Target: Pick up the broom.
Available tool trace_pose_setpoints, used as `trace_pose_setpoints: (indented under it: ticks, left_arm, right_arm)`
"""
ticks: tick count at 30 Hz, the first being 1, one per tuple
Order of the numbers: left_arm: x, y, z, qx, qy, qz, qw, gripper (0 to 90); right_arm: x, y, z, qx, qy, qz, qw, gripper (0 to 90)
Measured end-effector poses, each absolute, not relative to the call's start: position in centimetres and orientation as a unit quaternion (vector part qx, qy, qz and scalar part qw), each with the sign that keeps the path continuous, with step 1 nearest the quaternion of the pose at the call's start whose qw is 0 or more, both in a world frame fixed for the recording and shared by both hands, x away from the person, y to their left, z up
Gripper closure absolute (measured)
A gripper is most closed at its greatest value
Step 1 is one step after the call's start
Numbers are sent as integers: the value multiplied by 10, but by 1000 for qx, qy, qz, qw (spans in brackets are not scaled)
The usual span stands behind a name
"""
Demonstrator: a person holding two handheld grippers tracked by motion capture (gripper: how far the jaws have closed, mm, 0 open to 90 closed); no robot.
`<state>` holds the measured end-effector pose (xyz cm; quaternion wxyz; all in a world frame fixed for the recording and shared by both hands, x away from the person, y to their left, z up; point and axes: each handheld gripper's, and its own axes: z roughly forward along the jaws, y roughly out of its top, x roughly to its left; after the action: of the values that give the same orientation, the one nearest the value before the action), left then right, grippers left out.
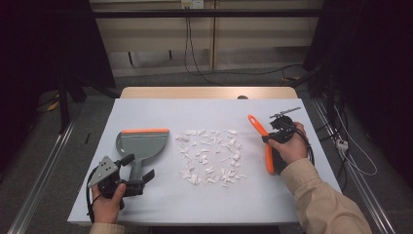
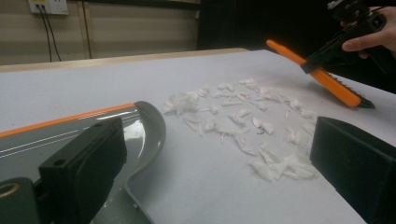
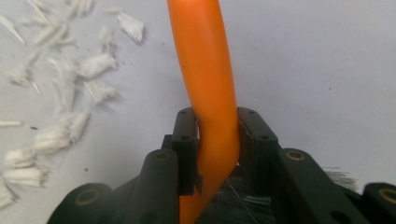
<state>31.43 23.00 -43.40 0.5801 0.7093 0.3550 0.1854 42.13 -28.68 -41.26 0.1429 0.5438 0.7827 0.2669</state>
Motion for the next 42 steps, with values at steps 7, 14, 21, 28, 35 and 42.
trace_pose_setpoints:
  ticks: [7,14,21,28,35,42]
  left_arm:
    - [315,229,-433,707,357,193,580,34]
    - [317,229,-431,701,364,196,581,35]
    - [317,226,-426,700,359,201,583,35]
    - [319,219,-419,700,353,200,588,35]
    - [321,207,-412,704,338,190,595,35]
    - [325,198,-404,702,337,181,601,32]
  right_arm:
    - [408,-295,-398,527,757,336,191,712]
    - [392,-303,-389,507,729,401,227,713]
    - [384,-308,-380,497,705,440,248,715]
    - [376,-309,-367,483,691,467,266,717]
    - [377,-303,-359,481,688,478,260,717]
    - [379,-287,-356,469,691,487,257,717]
